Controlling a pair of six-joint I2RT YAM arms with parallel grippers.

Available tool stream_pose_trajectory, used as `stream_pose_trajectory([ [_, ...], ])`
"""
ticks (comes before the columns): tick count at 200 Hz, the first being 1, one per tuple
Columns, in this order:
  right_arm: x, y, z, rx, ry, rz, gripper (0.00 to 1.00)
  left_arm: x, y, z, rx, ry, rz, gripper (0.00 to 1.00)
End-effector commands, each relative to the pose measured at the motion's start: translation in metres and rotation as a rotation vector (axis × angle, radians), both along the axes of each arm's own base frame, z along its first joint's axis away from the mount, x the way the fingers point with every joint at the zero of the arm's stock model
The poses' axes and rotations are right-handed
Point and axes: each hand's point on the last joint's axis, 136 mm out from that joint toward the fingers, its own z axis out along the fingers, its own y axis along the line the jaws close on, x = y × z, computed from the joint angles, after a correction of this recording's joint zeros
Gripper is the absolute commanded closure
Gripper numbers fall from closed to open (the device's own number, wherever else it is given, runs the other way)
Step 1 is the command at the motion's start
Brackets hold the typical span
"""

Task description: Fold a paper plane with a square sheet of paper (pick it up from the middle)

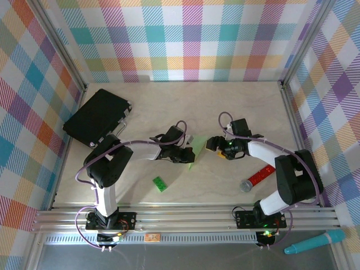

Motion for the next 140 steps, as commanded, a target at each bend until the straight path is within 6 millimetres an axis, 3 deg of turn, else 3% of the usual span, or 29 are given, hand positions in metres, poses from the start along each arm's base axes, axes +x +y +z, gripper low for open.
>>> stream_pose_trajectory([
  [1, 0.003, 0.01, 0.002, -0.007, -0.039, 0.068, 0.23, 0.003, 0.001, 0.012, -0.093, 0.02, 0.038, 1.0],
  [140, 0.016, 0.046, -0.009, -0.082, -0.038, 0.191, 0.22, 0.009, 0.012, 0.022, -0.254, 0.054, 0.119, 1.0],
])
